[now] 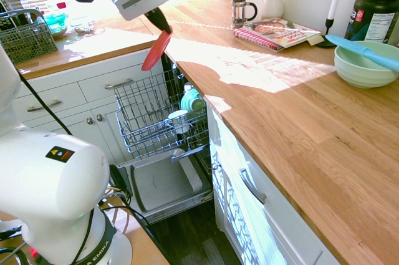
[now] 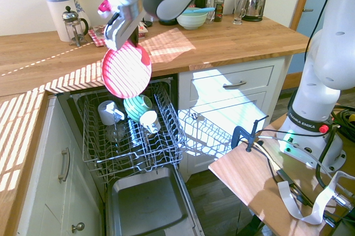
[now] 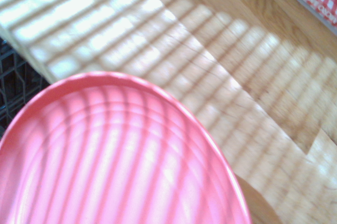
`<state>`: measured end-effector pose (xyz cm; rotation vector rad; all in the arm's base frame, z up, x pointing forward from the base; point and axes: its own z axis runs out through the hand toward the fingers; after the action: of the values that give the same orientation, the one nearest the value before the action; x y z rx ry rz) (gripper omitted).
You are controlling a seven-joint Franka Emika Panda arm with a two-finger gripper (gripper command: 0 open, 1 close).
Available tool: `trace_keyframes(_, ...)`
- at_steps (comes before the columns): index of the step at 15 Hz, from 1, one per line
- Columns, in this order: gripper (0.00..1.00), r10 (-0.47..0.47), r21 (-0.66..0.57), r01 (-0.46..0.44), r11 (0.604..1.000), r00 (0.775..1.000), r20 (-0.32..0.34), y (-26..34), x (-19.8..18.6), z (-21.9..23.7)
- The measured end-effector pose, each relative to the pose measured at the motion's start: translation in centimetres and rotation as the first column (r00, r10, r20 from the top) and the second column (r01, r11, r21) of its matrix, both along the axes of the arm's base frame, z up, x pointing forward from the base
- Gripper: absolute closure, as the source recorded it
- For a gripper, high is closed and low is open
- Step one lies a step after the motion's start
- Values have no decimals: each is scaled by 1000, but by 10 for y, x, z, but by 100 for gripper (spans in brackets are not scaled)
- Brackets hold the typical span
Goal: Put the plate in the dishwasher
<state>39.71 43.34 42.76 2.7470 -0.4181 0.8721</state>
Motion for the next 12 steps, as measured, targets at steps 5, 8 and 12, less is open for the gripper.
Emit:
trace_keyframes(5, 100, 77, -347, -45, 937, 994, 79, 105, -33, -97)
trace_keyframes(8, 100, 110, -520, -72, 851, 993, 42, 130, -26, -174)
trace_keyframes(12, 100, 147, -604, -142, 784, 988, -42, 163, -18, -213)
